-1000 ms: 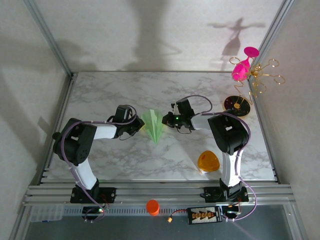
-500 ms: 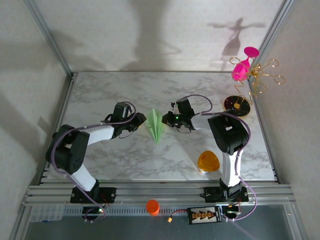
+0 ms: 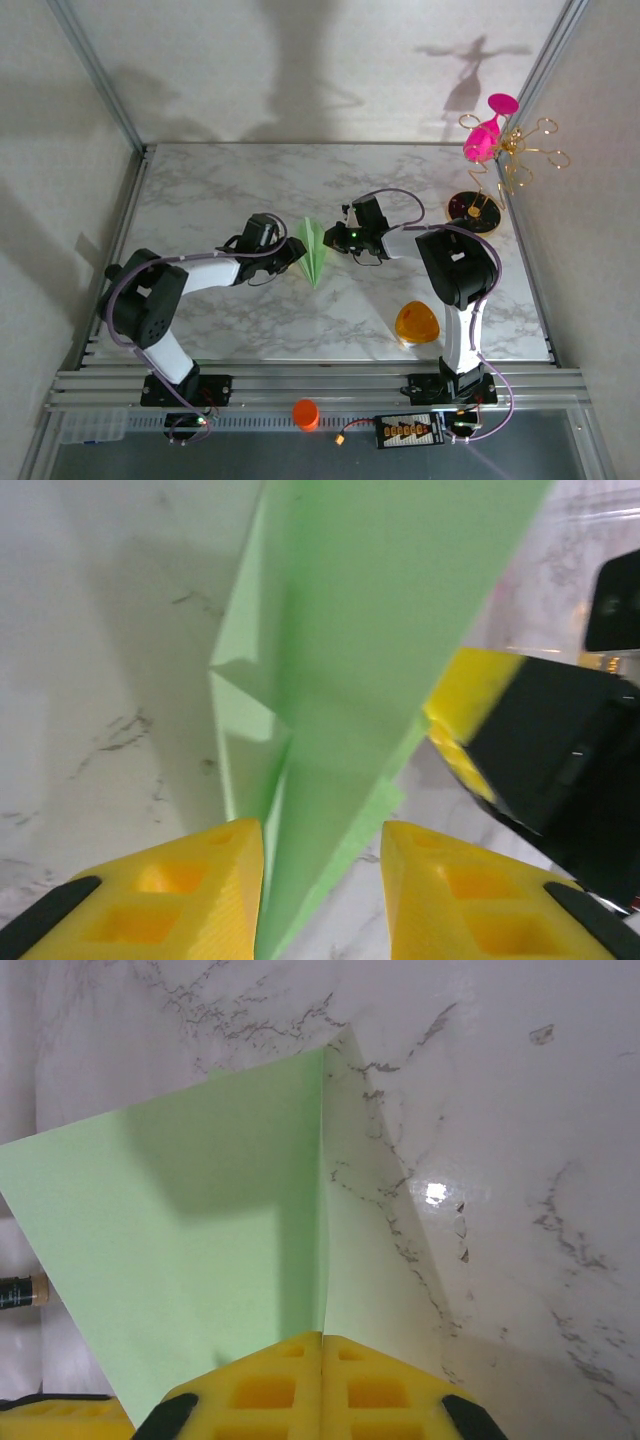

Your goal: Fold a paper plane with a square sheet of paper (pick it up from the middle)

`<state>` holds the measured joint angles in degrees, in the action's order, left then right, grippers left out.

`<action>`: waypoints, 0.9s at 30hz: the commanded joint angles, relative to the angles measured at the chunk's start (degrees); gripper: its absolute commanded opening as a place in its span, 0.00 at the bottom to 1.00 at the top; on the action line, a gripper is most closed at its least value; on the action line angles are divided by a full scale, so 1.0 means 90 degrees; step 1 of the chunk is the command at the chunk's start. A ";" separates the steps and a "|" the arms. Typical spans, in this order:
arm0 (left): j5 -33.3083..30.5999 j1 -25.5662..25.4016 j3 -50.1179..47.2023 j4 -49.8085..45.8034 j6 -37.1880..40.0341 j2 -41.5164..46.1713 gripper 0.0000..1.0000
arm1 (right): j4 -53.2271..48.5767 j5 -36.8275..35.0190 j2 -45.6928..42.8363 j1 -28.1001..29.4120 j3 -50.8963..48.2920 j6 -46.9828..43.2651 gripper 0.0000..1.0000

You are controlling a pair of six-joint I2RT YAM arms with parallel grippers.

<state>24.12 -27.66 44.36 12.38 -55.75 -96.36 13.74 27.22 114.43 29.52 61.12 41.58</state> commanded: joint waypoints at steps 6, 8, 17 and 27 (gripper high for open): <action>0.0088 -0.0053 0.0254 0.0069 -0.0036 -0.0277 0.34 | -0.0188 0.0079 0.0000 0.0036 0.0196 -0.0101 0.07; 0.0094 -0.0052 0.0281 0.0065 -0.0041 -0.0274 0.29 | -0.0188 0.0071 0.0000 0.0034 0.0200 -0.0108 0.06; -0.0046 -0.0052 0.0252 -0.0203 0.0082 -0.0147 0.28 | -0.0208 0.0056 0.0029 0.0038 0.0202 -0.0112 0.07; -0.0048 -0.0052 0.0265 -0.0322 0.0198 0.0112 0.25 | -0.0199 0.0048 0.0029 0.0031 0.0190 -0.0104 0.06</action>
<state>24.16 -27.68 45.45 10.39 -55.11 -97.14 12.60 27.22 114.43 29.54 61.60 41.34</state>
